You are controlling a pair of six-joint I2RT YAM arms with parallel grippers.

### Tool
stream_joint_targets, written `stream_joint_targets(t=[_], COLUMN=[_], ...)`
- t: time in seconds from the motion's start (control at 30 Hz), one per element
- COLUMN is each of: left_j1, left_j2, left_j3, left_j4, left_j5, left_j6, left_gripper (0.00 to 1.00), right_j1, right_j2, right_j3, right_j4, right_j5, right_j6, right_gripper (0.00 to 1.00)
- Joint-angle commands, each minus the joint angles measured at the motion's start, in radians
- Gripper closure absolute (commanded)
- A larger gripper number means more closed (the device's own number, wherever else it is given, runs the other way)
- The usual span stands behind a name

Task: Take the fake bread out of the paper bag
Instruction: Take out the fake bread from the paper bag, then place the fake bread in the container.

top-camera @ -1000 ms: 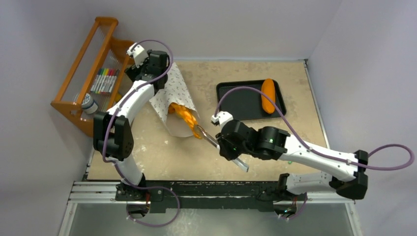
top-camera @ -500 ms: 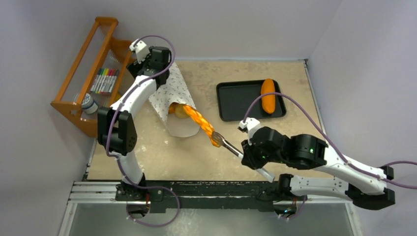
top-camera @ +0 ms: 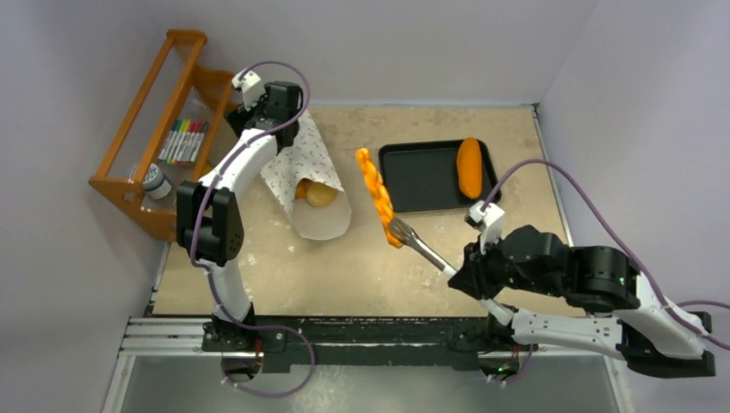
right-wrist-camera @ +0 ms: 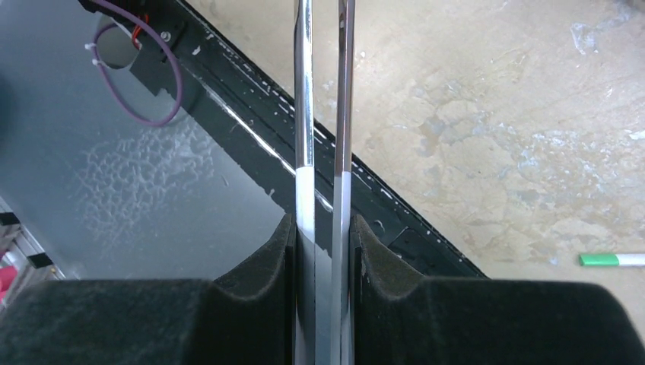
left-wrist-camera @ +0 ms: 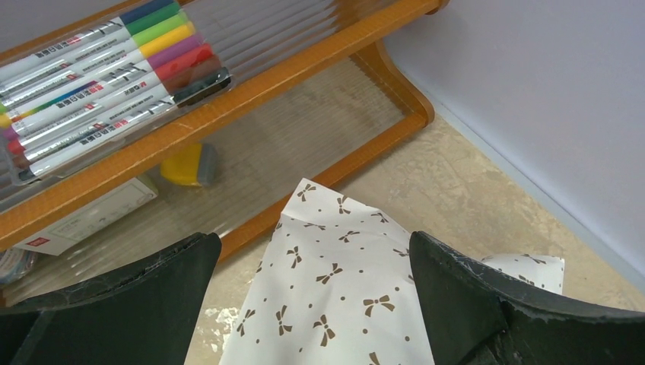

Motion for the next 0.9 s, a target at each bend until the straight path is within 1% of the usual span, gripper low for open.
stream_joint_targets(t=[0.0,0.17,0.37,0.43,0.57,0.6,0.67,0.83,0.87], left_j1=[-0.005,-0.005,-0.005,-0.007,-0.010,-0.010,-0.013,-0.015,-0.015], left_j2=[0.000,-0.006,-0.028,-0.034,-0.051,-0.054,-0.057,-0.064,-0.061], left_j3=[0.056,0.052,0.026,0.018,-0.010,-0.015,-0.020,-0.036,-0.036], left_j4=[0.007,0.011,0.037,0.043,0.068,0.073,0.079,0.103,0.104], left_j5=[-0.030,-0.028,-0.009,-0.005,0.006,0.008,0.011,0.025,0.029], left_j6=[0.012,0.016,0.013,0.013,0.013,0.011,0.011,0.003,0.000], left_gripper=[0.00,0.00,0.00,0.00,0.00,0.00,0.00,0.00,0.00], right_j1=[0.002,0.002,0.002,0.002,-0.013,-0.035,-0.120,-0.312,-0.332], right_j2=[0.011,0.065,0.220,0.264,0.345,0.367,0.404,0.434,0.448], right_j3=[0.021,0.004,-0.020,-0.020,-0.008,-0.003,-0.005,-0.051,-0.054], right_j4=[0.026,0.041,0.093,0.081,0.078,0.077,0.100,0.237,0.252], right_j5=[0.040,0.139,0.294,0.297,0.374,0.377,0.355,0.305,0.304], right_j6=[0.039,0.090,0.155,0.196,0.221,0.213,0.168,0.023,-0.001], right_gripper=[1.00,1.00,1.00,1.00,1.00,1.00,1.00,1.00,1.00])
